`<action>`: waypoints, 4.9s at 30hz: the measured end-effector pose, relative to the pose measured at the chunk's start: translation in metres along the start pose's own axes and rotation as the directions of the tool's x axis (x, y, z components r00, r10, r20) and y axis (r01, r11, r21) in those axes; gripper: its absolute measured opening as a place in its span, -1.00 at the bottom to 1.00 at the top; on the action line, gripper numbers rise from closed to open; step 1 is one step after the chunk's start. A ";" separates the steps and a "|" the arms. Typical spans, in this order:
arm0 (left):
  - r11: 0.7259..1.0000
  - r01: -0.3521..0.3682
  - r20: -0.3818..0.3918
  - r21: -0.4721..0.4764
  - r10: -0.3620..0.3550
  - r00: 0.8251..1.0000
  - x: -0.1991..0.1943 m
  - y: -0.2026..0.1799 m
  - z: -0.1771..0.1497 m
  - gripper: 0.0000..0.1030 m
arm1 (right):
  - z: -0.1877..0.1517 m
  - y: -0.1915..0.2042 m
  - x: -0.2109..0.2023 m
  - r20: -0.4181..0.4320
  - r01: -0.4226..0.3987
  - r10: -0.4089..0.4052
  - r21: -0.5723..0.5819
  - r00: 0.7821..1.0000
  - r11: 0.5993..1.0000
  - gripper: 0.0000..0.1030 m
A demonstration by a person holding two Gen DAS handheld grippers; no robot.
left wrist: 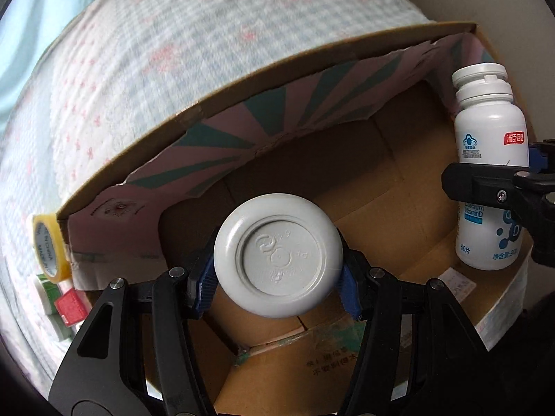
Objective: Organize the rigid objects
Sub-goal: 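Carry both items to the cardboard box and release them inside, then withdraw both tools from the box toward the remaining items, then grasp the white jar with the left tool while the right tool grasps the green-banded jar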
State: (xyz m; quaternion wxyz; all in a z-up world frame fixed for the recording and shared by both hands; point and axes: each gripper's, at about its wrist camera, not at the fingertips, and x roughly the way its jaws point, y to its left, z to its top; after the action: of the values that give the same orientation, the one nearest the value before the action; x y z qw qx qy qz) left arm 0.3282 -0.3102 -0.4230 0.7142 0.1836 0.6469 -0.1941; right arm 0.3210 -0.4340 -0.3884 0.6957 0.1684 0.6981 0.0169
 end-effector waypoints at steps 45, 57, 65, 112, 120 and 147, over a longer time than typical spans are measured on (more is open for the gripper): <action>0.993 0.018 0.314 -0.118 0.020 0.949 -0.236 0.032 -0.105 0.99 | -0.087 0.057 -0.163 0.266 0.123 -0.075 -0.169 0.961 0.978 1.00; 0.921 0.036 0.377 -0.387 0.123 0.918 -0.288 0.121 -0.218 0.99 | -0.135 0.121 -0.184 0.427 0.094 0.038 -0.284 0.903 0.954 1.00; 0.879 0.013 0.355 -0.477 0.179 0.917 -0.286 0.193 -0.289 0.99 | -0.155 0.196 -0.177 0.429 0.091 0.090 -0.384 0.899 0.919 1.00; 0.981 -0.016 0.242 -0.194 0.064 0.968 0.027 0.422 -0.260 0.95 | -0.060 0.525 0.197 0.067 0.077 -0.085 -0.991 0.994 0.111 0.89; 0.989 -0.008 0.264 -0.145 0.047 0.963 0.037 0.413 -0.254 0.67 | -0.064 0.536 0.232 0.017 0.010 -0.109 -0.998 0.994 -0.069 0.54; 0.981 0.012 0.332 -0.192 0.054 0.942 -0.005 0.434 -0.272 0.33 | -0.069 0.559 0.202 0.026 0.034 -0.088 -0.996 0.996 0.081 0.28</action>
State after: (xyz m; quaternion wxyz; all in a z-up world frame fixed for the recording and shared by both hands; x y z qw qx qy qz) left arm 0.3195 0.2013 -0.4395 0.8302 0.0854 0.5294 -0.1519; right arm 0.3770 0.1593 -0.4372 0.6121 -0.3759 0.5225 0.4594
